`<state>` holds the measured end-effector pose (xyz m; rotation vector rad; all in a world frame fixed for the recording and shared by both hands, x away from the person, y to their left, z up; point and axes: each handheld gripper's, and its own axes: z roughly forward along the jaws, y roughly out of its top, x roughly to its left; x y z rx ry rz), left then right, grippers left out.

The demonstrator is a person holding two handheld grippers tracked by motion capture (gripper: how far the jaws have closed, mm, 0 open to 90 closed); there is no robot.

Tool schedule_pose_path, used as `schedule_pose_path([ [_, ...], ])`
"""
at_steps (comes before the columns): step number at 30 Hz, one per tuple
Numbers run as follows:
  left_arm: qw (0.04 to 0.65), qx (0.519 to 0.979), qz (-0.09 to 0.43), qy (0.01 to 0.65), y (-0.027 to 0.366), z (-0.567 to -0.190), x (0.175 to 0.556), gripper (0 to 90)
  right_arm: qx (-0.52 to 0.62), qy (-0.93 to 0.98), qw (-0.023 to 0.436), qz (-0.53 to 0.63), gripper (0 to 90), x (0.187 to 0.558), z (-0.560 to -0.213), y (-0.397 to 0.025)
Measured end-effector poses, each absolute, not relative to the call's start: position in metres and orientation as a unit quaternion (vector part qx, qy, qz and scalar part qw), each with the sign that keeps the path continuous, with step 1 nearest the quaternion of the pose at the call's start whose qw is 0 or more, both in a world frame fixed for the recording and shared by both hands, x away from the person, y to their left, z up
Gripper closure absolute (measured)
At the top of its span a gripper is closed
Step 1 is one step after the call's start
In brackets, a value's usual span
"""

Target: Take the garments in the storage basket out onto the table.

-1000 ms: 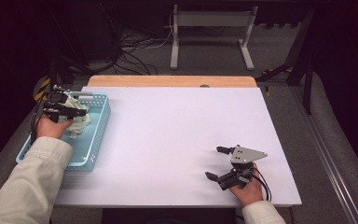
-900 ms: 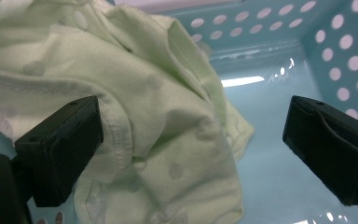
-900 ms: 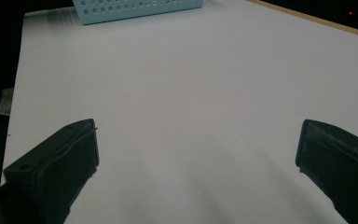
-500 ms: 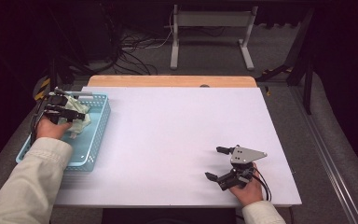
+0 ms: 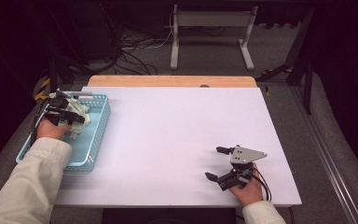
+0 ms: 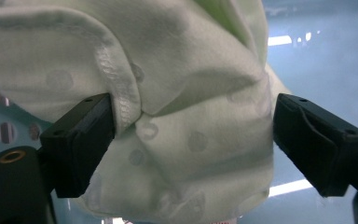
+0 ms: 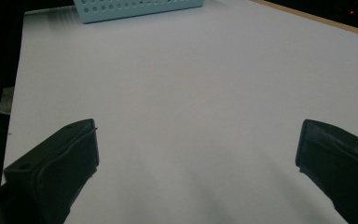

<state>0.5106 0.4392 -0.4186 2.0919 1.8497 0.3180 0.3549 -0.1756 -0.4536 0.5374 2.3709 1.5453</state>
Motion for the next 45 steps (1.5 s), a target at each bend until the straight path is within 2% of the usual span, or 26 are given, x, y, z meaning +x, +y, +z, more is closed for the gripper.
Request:
schedule_pose_path([
  [5,0.159,0.734,0.101,0.652,0.440,-0.421,0.511,17.7,0.186,0.816,0.130,0.532,0.0,0.355,-0.454,-0.175],
  [13,0.149,0.738,0.099,0.651,0.438,-0.423,0.511,31.8,0.186,0.815,0.130,0.533,0.1,0.355,-0.454,-0.176],
  [16,0.146,0.740,0.105,0.648,0.438,-0.422,0.511,41.2,0.186,0.815,0.128,0.533,0.1,0.355,-0.454,-0.176],
  [23,0.154,0.746,0.113,0.638,0.436,-0.418,0.509,70.4,0.187,0.816,0.128,0.532,0.1,0.355,-0.454,-0.176],
  [26,0.163,0.744,0.122,0.636,0.438,-0.414,0.508,78.7,0.188,0.815,0.129,0.532,0.2,0.355,-0.454,-0.175],
  [31,0.174,0.740,0.139,0.635,0.439,-0.407,0.505,82.0,0.188,0.815,0.129,0.532,0.2,0.355,-0.454,-0.176],
  [45,0.263,0.712,0.230,0.609,0.440,-0.373,0.484,82.6,0.187,0.815,0.125,0.534,0.1,0.355,-0.454,-0.176],
])
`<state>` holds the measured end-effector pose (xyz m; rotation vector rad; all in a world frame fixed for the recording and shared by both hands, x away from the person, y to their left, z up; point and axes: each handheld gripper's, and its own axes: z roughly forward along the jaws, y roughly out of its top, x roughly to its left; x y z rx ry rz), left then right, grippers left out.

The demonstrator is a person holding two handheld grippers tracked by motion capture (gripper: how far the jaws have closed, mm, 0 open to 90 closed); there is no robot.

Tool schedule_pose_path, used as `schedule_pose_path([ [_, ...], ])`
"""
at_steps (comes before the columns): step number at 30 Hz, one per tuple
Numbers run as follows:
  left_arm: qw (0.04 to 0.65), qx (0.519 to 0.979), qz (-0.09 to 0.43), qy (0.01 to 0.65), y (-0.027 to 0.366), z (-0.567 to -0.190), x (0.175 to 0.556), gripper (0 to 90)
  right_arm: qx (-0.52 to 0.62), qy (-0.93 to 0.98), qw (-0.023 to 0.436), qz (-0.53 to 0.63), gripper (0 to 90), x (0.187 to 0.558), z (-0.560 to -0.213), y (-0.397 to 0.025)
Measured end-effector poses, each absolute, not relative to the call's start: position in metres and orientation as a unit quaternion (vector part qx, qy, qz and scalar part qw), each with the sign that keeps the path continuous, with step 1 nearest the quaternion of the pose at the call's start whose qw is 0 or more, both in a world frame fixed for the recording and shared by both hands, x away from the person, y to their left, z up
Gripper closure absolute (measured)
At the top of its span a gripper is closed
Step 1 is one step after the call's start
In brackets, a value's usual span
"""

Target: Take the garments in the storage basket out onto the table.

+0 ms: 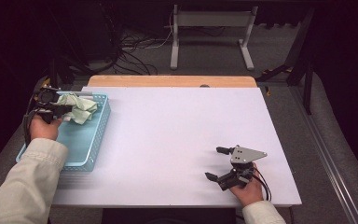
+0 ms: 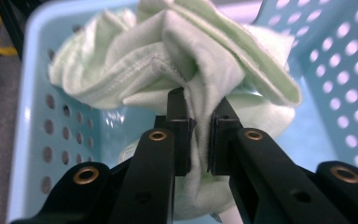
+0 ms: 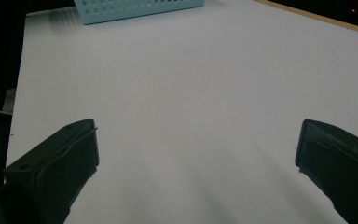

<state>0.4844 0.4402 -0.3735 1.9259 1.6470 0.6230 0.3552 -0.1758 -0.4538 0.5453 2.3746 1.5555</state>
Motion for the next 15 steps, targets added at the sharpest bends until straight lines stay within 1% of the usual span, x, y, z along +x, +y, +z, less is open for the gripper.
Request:
schedule_pose_path([
  [7,0.309,0.695,0.263,0.594,0.439,-0.358,0.473,82.7,0.187,0.815,0.124,0.534,0.1,0.355,-0.454,-0.176],
  [15,0.362,0.674,0.288,0.576,0.438,-0.342,0.460,83.0,0.187,0.815,0.124,0.534,0.1,0.355,-0.454,-0.176],
])
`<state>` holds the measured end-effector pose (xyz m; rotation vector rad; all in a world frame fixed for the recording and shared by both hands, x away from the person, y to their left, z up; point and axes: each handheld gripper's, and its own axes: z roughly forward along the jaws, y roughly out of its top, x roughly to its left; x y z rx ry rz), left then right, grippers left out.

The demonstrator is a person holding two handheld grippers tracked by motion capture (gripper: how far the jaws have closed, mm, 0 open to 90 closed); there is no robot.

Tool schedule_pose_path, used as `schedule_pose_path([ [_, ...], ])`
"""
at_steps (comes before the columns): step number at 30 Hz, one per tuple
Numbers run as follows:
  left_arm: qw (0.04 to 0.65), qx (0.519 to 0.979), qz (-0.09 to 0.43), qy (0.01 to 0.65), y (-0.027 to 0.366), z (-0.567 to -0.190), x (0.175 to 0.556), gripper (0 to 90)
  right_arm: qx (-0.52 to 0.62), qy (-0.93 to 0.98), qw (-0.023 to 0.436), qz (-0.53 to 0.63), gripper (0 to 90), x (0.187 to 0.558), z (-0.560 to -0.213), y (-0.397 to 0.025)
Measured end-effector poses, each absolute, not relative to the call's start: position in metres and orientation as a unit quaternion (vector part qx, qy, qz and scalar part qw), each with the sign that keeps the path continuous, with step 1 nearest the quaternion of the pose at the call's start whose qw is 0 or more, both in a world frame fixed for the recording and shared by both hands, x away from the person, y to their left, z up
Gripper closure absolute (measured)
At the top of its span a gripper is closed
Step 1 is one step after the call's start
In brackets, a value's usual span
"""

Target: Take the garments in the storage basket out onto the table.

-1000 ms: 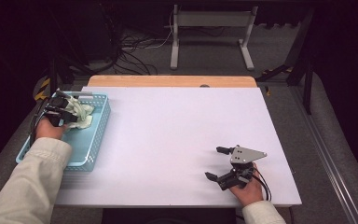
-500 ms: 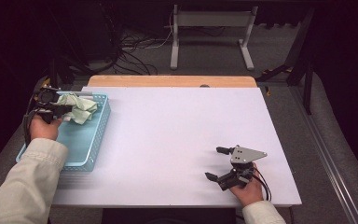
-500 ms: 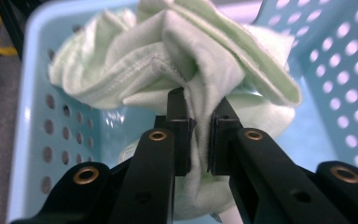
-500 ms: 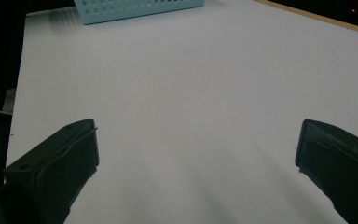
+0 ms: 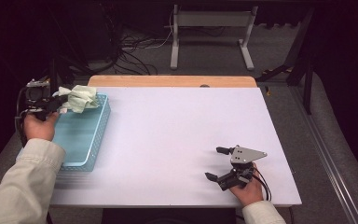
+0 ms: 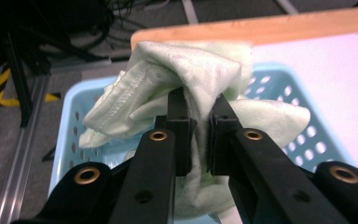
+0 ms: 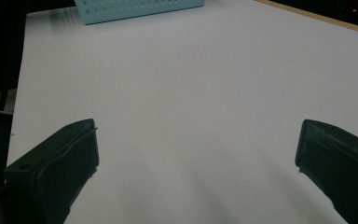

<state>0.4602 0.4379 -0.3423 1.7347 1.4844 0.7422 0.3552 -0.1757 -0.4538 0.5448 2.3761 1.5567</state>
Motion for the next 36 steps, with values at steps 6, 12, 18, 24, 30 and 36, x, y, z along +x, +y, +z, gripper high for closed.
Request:
schedule_pose_path([
  [6,0.396,0.661,0.299,0.563,0.437,-0.331,0.451,83.2,0.187,0.815,0.124,0.534,0.1,0.355,-0.454,-0.176],
  [12,0.436,0.645,0.298,0.552,0.436,-0.322,0.445,83.2,0.186,0.816,0.124,0.534,0.1,0.355,-0.454,-0.175],
  [18,0.456,0.637,0.306,0.540,0.431,-0.313,0.439,83.2,0.186,0.816,0.124,0.534,0.1,0.355,-0.454,-0.175],
  [24,0.466,0.641,0.312,0.525,0.424,-0.302,0.436,83.2,0.186,0.816,0.123,0.533,0.1,0.355,-0.454,-0.175],
  [30,0.478,0.643,0.317,0.507,0.415,-0.292,0.431,83.1,0.186,0.816,0.122,0.534,0.1,0.355,-0.454,-0.175],
  [36,0.492,0.650,0.316,0.486,0.401,-0.282,0.426,83.1,0.186,0.816,0.122,0.534,0.1,0.355,-0.454,-0.175],
])
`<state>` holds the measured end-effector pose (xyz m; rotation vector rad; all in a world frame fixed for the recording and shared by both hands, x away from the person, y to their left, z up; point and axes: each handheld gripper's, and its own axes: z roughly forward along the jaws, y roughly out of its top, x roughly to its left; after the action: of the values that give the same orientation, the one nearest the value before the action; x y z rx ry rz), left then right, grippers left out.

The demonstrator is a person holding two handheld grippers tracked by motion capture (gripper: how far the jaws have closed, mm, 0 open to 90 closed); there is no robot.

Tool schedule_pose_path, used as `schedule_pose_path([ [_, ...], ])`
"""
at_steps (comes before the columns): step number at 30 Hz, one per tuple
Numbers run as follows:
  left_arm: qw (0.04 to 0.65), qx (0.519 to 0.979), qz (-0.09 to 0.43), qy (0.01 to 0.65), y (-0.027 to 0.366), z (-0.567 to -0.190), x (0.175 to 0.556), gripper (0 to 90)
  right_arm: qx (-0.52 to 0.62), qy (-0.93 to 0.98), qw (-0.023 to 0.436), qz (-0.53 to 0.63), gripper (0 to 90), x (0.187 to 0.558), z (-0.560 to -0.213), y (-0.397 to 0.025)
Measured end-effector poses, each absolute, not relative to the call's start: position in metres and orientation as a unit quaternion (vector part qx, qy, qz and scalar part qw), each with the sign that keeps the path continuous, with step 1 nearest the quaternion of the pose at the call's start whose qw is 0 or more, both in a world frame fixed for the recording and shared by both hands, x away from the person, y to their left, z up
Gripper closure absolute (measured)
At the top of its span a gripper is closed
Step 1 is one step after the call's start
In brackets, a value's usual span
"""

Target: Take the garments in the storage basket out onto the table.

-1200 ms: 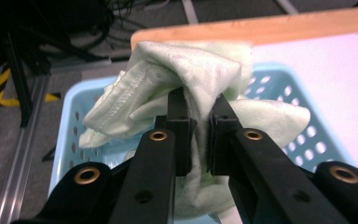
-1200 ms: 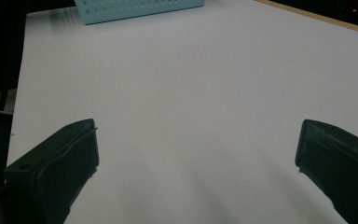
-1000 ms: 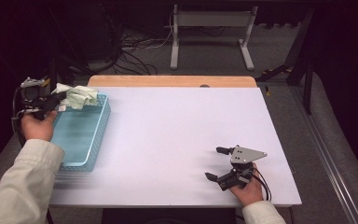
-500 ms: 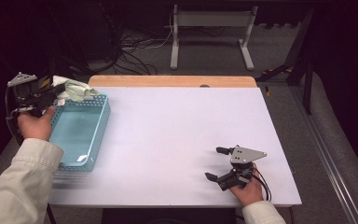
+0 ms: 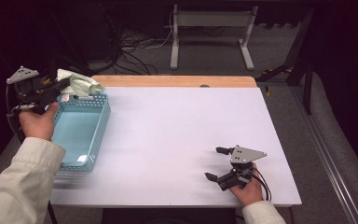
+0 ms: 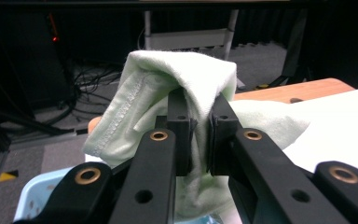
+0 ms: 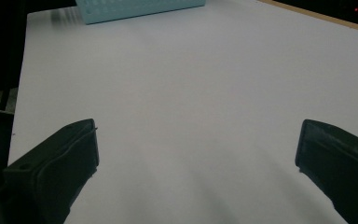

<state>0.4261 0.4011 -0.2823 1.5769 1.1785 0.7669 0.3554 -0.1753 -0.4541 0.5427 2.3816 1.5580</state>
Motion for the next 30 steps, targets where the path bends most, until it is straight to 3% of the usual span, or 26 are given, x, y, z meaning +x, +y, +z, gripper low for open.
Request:
schedule_pose_path([
  [14,0.524,0.677,0.291,0.427,0.357,-0.265,0.415,83.2,0.186,0.816,0.121,0.533,0.1,0.355,-0.454,-0.175],
  [30,0.547,0.714,0.237,0.368,0.299,-0.272,0.409,83.1,0.185,0.816,0.122,0.533,0.1,0.355,-0.454,-0.175],
])
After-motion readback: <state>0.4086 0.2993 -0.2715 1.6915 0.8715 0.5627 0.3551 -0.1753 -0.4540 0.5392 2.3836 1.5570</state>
